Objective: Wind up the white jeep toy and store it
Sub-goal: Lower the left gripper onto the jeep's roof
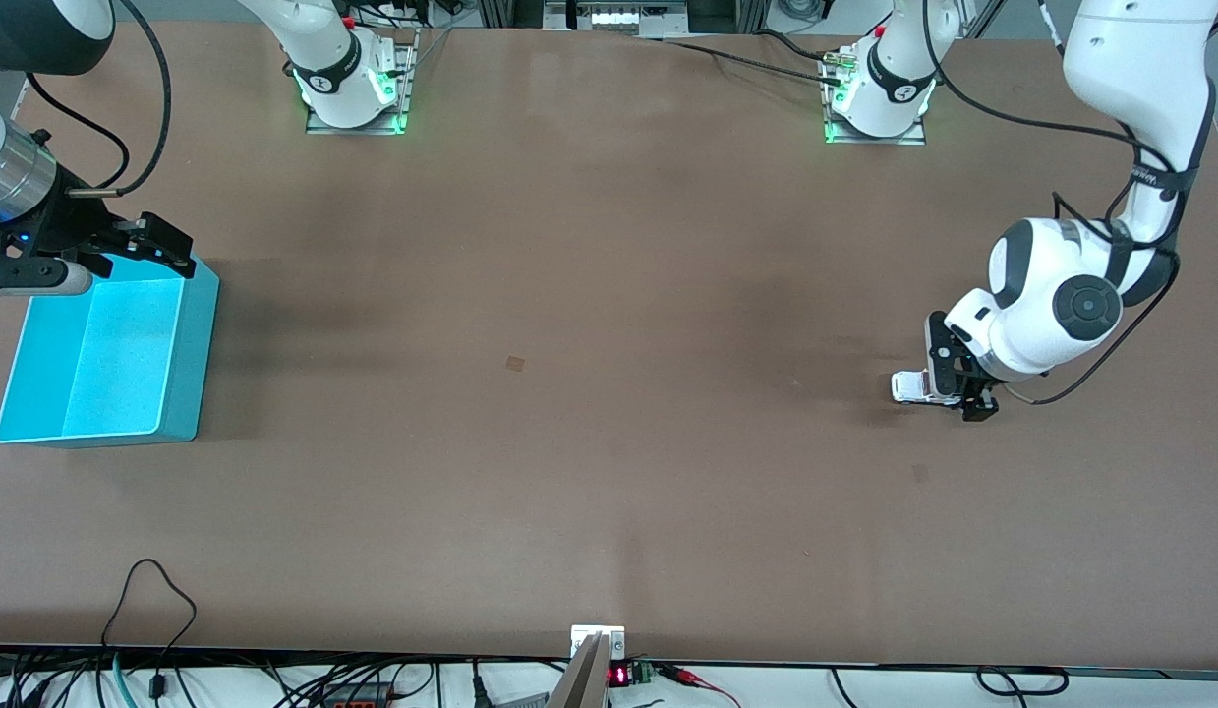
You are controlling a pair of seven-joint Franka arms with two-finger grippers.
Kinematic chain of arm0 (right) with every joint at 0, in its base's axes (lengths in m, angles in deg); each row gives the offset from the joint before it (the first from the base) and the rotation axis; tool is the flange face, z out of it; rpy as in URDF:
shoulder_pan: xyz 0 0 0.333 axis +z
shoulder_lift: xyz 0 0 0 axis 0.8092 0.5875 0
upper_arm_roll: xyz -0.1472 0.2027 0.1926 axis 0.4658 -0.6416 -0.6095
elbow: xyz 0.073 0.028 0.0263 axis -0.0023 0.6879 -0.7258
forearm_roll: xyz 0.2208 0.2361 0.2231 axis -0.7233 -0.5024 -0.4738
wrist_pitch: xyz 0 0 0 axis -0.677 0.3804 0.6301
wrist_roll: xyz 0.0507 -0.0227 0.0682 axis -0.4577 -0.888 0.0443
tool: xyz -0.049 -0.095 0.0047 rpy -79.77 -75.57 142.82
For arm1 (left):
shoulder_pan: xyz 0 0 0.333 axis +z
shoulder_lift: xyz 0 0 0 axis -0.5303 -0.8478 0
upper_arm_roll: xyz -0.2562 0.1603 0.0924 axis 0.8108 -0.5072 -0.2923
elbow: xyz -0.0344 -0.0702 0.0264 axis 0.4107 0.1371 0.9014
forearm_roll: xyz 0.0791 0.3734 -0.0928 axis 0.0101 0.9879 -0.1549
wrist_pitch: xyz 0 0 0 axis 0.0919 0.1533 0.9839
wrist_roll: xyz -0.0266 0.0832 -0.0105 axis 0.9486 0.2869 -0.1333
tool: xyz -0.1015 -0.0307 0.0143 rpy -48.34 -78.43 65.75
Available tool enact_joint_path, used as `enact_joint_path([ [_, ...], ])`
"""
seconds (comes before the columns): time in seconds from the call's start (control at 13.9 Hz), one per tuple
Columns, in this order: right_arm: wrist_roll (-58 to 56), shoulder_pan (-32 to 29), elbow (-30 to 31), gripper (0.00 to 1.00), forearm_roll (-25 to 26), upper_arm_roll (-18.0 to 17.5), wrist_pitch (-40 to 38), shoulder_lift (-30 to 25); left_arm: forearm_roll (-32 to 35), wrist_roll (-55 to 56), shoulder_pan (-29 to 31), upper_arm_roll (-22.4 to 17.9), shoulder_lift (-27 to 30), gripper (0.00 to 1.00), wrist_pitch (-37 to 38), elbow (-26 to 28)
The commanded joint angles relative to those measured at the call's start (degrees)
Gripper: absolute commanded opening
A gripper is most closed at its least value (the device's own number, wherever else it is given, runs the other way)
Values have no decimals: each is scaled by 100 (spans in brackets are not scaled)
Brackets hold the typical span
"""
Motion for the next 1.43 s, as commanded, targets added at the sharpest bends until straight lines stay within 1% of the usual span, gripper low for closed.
enact_joint_path([
  [0.0, -83, -22, 173, 100, -40, -41, 114, -160, 102, -155, 38, 5, -140, 100, -196, -11],
  [0.07, -83, -30, 182, 100, -40, -41, 122, -159, 102, -155, 38, 5, -158, 98, -213, -11],
  [0.14, -83, -30, 182, 100, -40, -41, 114, -159, 102, -181, 38, 5, -175, 91, -231, -11],
  [0.36, -83, -22, 182, 100, -40, -41, 114, -168, 102, -349, 47, 5, -219, 62, -266, -2],
  [0.43, -83, -22, 182, 100, -40, -41, 114, -168, 102, -349, 47, 5, -219, 51, -275, 6],
  [0.5, -83, -22, 182, 100, -40, -41, 114, -168, 94, -349, 39, 5, -219, 43, -275, 24],
  [0.57, -83, -22, 182, 100, -40, -41, 114, -168, 94, -349, 38, 5, -228, 37, -275, 33],
  [0.72, -83, -22, 182, 100, -40, -41, 114, -168, 94, -349, 38, 5, -228, 33, -240, 33],
  [0.79, -83, -22, 182, 100, -40, -41, 114, -168, 94, -349, 47, 5, -228, 33, -240, 24],
  [0.86, -83, -22, 173, 100, -40, -41, 114, -168, 94, -349, 39, -4, -237, 30, -161, 24],
  [1.15, -83, -22, 182, 100, -40, -41, 105, -168, 94, -357, 91, -30, -395, 30, -134, -2],
  [1.22, -83, -22, 182, 100, -40, -41, 105, -168, 94, -375, 161, -65, -421, 31, -134, -2],
  [1.36, -83, -22, 182, 100, -40, -41, 105, -168, 94, -821, 450, -65, -500, 32, -152, -55],
])
